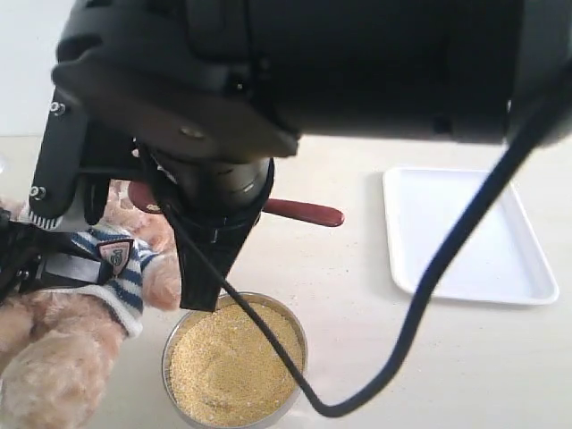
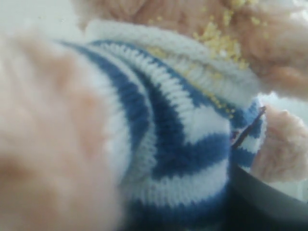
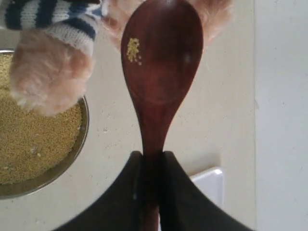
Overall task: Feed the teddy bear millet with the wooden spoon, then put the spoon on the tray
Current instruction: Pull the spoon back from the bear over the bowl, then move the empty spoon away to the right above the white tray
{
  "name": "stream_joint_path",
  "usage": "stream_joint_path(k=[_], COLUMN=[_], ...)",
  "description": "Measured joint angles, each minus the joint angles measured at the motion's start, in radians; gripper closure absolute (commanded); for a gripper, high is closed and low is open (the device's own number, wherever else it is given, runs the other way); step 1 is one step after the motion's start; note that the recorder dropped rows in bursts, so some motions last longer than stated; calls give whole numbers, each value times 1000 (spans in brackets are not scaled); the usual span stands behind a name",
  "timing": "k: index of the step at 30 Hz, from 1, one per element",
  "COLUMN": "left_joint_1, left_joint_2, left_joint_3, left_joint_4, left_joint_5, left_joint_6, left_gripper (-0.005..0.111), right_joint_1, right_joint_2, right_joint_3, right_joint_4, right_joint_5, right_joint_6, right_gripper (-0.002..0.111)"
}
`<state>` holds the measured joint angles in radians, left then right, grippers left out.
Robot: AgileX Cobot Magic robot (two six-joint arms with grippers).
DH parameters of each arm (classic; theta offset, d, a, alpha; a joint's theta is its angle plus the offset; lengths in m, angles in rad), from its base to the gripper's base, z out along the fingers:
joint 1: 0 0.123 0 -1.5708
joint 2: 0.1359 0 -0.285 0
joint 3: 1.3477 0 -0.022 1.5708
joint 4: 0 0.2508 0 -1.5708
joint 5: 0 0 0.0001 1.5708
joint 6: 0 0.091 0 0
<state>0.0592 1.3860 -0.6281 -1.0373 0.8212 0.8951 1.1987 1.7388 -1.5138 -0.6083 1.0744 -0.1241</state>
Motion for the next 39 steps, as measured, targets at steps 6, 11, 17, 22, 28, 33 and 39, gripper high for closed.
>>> stream_joint_path(k=[6, 11, 17, 22, 28, 33, 39], left_joint_1=[0, 0, 0, 0, 0, 0, 0], left_joint_2=[0, 0, 0, 0, 0, 0, 0], left_joint_3=[-4, -4, -4, -4, -5, -5, -5], left_joint_4=[0, 0, -2, -2, -2, -2, -2], left_joint_5=[7, 7, 7, 29, 29, 29, 32], left_joint_6=[-2, -2, -2, -2, -2, 0, 0], left_gripper=[102, 102, 102, 102, 102, 102, 102], right_joint_1=[0, 19, 102, 126, 144, 172, 182], right_joint_2=[44, 95, 131, 185, 205, 205, 205], right_joint_3=[0, 0, 0, 0, 0, 0, 43], right_joint_4=[-71, -230, -539, -657, -718, -758, -846], right_joint_5=[-49, -47, -43, 33, 82, 85, 126], right_joint_6=[4, 71, 190, 236, 328, 337, 344], right_gripper=[108, 108, 108, 108, 108, 108, 108])
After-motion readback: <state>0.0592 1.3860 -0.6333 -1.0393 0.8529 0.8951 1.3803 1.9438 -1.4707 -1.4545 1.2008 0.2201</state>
